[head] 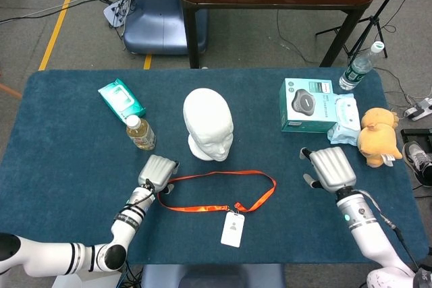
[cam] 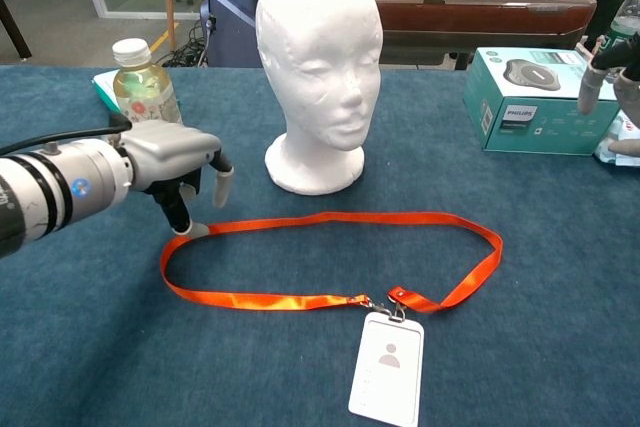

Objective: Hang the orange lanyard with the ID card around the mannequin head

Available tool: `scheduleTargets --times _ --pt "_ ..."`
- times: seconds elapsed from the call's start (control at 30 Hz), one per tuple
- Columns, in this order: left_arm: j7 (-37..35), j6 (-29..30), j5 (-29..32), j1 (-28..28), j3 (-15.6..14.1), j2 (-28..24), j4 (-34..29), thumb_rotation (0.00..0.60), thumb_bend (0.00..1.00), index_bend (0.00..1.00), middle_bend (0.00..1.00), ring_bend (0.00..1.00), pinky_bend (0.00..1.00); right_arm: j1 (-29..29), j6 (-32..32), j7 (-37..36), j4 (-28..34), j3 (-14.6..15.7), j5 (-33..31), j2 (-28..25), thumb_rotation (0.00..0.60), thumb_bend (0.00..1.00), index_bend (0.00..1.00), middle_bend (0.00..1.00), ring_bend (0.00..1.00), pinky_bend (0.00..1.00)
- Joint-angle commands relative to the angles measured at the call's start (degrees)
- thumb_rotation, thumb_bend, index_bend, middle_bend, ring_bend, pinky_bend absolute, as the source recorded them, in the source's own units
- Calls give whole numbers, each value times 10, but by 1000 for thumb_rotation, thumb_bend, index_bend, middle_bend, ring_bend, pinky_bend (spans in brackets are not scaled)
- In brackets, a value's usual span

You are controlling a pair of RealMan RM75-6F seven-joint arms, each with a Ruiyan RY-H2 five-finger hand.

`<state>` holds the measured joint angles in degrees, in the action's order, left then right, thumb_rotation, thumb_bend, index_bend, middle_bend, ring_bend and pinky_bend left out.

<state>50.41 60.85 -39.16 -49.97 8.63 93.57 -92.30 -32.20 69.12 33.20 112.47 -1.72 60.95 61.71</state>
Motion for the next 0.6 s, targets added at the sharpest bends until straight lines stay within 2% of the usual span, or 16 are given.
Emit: scheduleTargets --times 0.03,0.6 --pt "-4 -4 13 -6 1 9 11 600 215 457 953 1000 1000 2 -1 1 1 -1 1 0 600 270 401 648 705 872" --pt "-12 -15 69 -25 1 24 46 600 215 530 977 1000 1000 8 -11 6 -1 -10 -3 0 600 271 402 648 705 872"
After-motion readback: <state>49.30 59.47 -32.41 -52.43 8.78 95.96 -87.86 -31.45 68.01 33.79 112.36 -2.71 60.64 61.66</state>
